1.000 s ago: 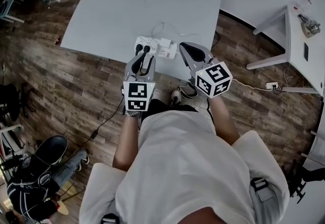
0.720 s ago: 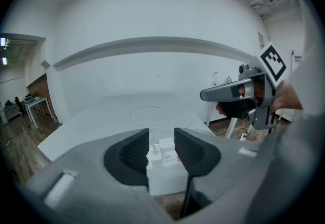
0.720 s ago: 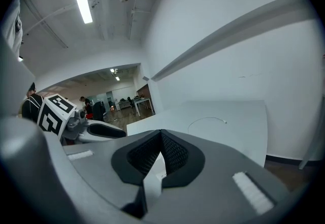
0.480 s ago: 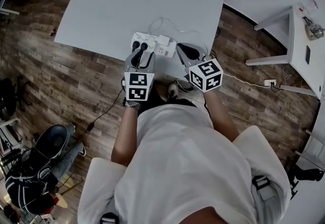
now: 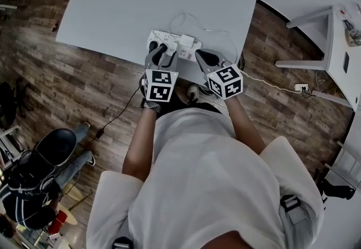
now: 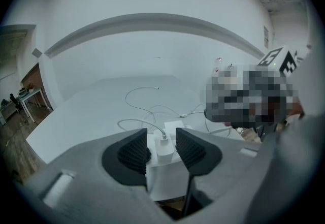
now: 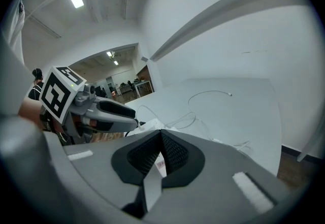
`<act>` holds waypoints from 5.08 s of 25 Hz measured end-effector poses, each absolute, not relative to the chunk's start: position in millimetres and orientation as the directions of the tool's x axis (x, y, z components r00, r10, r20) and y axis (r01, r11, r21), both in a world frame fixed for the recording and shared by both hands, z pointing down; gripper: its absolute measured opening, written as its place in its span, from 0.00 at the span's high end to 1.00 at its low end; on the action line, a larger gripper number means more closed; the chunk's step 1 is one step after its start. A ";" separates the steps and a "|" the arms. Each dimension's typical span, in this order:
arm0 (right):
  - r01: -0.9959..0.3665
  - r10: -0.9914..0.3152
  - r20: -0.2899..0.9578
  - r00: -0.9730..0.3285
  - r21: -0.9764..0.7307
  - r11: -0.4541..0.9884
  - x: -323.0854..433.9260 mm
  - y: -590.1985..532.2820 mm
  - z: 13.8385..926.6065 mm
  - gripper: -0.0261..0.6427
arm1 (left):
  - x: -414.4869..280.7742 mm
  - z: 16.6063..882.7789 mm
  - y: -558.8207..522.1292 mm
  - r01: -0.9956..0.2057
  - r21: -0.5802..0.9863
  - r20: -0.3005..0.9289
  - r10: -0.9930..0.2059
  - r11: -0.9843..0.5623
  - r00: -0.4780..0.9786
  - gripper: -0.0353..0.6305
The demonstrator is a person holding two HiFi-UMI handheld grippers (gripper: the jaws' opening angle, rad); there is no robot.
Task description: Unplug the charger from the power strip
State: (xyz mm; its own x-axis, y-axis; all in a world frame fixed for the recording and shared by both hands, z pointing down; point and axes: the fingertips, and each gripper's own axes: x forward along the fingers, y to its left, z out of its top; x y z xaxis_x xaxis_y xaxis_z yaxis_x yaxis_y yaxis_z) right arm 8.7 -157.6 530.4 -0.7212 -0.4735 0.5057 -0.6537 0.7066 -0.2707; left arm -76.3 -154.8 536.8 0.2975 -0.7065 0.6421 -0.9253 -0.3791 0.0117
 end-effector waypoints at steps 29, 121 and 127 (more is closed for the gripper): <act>-0.704 -0.369 0.666 -0.648 -0.338 0.625 1.5 -162.3 622.3 0.96 | -66.8 594.0 -169.2 -0.924 0.060 0.732 -0.613 -0.376 0.297 0.68; -0.736 -0.434 0.647 -0.627 -0.308 0.604 2.3 -160.9 619.1 0.96 | -64.1 592.9 -168.8 -0.942 0.086 0.734 -0.619 -0.324 0.280 0.73; -0.736 -0.434 0.646 -0.628 -0.311 0.602 0.7 -161.2 619.8 0.96 | -68.4 594.2 -166.7 -0.948 0.158 0.734 -0.609 -0.278 0.301 0.73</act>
